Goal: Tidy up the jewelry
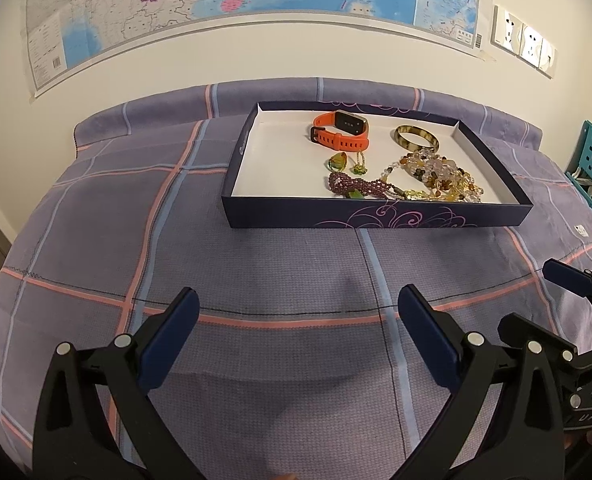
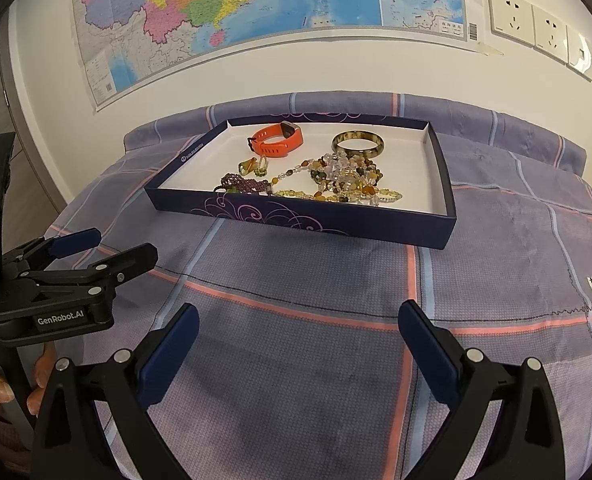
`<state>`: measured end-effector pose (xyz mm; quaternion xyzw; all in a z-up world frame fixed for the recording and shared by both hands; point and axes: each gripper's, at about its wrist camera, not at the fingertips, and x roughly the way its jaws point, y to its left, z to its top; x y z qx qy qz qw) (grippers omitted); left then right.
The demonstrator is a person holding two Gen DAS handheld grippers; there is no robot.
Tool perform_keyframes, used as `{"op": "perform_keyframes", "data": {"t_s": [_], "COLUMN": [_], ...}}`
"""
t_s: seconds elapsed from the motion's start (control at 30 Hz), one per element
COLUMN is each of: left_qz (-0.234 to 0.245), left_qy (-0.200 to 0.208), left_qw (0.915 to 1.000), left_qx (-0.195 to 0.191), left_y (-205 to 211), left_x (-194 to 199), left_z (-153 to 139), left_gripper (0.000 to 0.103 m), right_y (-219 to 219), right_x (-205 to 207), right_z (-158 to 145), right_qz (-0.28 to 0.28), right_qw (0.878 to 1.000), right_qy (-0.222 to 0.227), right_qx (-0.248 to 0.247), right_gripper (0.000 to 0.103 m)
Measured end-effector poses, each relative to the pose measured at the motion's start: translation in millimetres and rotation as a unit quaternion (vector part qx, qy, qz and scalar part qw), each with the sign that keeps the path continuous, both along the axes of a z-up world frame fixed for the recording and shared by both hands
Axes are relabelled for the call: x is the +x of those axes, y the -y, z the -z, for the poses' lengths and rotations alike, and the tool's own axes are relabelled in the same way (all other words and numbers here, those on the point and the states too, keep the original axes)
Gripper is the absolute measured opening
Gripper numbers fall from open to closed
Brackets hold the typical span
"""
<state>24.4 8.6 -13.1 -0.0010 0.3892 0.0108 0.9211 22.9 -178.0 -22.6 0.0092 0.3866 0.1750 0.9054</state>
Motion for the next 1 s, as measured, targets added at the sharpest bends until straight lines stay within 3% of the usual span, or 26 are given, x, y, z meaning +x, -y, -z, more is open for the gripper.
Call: {"op": "perform_keyframes", "data": {"t_s": [1.0], "left_qz": [0.001], "left_qy": [0.000], "left_qw": [1.0000], "left_qx": [0.003], "left_y": [1.6], "left_x": [0.5], "left_z": [-0.1], "left_gripper": [0.098], "right_y": [0.7], "right_x": [-0.3], "right_z": [0.3], "right_qz": [0.002], "right_qw": [1.000], "right_qy": [0.001], "right_qx": [0.002], "right_gripper": [0.096]}}
